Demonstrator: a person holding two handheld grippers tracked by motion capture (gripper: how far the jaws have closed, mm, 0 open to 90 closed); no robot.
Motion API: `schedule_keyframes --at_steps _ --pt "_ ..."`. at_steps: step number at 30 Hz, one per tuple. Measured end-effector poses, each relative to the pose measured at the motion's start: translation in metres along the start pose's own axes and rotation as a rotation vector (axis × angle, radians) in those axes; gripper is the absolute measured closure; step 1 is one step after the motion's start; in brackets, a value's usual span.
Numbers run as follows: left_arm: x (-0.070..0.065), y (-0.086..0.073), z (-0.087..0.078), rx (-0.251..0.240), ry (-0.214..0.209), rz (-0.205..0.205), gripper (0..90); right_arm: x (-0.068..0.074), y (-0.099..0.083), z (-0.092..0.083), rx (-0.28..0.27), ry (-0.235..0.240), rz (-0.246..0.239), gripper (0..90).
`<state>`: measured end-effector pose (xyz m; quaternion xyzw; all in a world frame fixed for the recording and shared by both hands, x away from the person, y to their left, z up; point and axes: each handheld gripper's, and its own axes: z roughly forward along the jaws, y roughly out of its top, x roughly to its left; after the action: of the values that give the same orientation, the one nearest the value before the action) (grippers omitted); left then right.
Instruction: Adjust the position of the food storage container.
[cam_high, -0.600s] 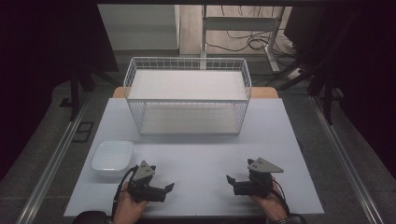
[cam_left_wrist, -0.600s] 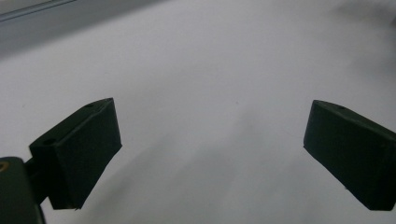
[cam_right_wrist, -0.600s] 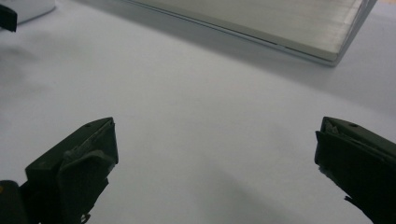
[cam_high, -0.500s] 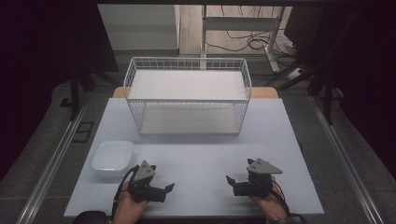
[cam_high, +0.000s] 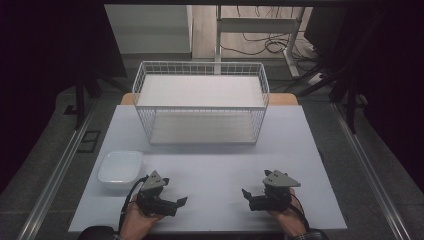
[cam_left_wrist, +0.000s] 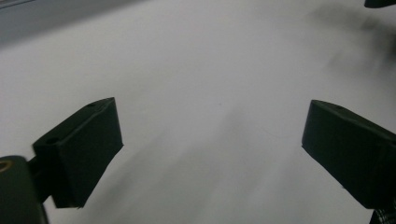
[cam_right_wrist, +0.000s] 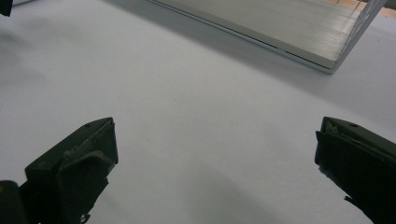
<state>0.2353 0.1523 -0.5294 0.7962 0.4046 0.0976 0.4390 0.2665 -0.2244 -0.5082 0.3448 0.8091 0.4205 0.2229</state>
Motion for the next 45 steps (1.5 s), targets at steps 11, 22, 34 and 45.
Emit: schedule_keyframes --at_steps 11,22,34,45 --pt "0.016 0.006 -0.028 -0.084 0.039 -0.010 52.5 0.003 0.000 0.001 0.009 0.008 -0.040 0.0" --pt "0.042 0.005 -0.065 -0.160 0.203 -0.024 89.4 0.004 0.000 0.002 0.021 0.012 -0.053 0.0" --pt "0.080 -0.010 -0.094 -0.190 0.374 -0.103 89.7 0.005 -0.001 0.003 0.036 0.013 -0.061 0.0" --pt "0.113 -0.025 -0.118 -0.212 0.556 -0.164 89.7 0.006 -0.001 0.003 0.038 0.020 -0.068 0.0"
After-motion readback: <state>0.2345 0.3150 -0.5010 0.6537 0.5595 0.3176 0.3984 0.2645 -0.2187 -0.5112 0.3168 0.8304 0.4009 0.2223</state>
